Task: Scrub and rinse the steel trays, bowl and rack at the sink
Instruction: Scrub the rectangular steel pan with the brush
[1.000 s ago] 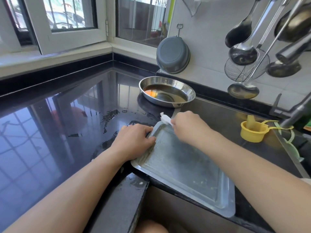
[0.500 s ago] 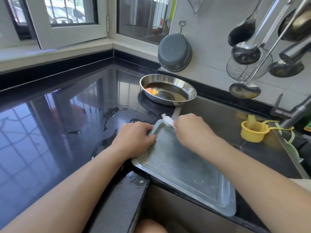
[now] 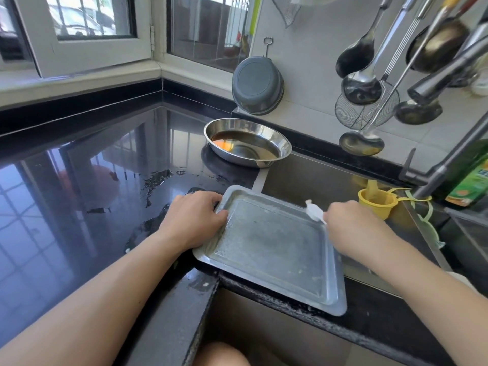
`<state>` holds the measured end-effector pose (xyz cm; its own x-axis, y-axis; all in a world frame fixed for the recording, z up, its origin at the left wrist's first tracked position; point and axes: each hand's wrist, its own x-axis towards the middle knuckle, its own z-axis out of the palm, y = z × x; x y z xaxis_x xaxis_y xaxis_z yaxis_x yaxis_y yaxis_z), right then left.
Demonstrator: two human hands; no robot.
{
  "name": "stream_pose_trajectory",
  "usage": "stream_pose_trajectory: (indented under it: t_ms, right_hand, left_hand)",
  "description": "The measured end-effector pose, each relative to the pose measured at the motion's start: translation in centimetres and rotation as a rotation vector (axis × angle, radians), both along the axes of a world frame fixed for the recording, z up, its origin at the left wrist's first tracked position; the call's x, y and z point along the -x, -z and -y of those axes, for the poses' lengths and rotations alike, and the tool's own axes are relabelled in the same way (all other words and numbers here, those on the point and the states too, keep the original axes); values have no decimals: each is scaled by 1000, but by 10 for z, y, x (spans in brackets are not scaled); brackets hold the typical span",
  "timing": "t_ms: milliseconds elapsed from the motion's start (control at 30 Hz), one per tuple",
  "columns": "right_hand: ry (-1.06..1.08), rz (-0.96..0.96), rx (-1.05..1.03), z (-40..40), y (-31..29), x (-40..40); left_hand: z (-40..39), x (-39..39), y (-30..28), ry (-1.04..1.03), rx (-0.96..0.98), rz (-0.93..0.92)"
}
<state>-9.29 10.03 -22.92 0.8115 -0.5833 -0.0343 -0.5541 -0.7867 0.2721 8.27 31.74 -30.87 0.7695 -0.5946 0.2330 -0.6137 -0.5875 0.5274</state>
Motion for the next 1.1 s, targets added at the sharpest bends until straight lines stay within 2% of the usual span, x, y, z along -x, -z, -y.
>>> stream_pose_trajectory:
  t_ms: [200, 400, 567, 733, 833, 933, 1100]
  right_hand:
    - [-20, 55, -29, -12, 4, -11]
    - [-209, 132, -60, -41, 23, -57]
    - [-361, 105, -151, -22, 16, -37]
    - [-242, 131, -291, -19, 18, -35]
    - [-213, 196, -281, -27, 19, -54]
    - [-292, 149, -240, -40, 23, -67]
    - [-538, 2, -208, -60, 20, -52]
  left_hand:
    - [-2, 1, -3, 5, -17, -12]
    - [-4, 4, -10, 19, -40, -36]
    - [-5, 5, -9, 10, -32, -33]
    - [-4, 4, -8, 6, -30, -68]
    - [-5, 4, -10, 16, -20, -79]
    - [-6, 5, -10, 9, -1, -78]
    - [-4, 4, -9, -38, 5, -66]
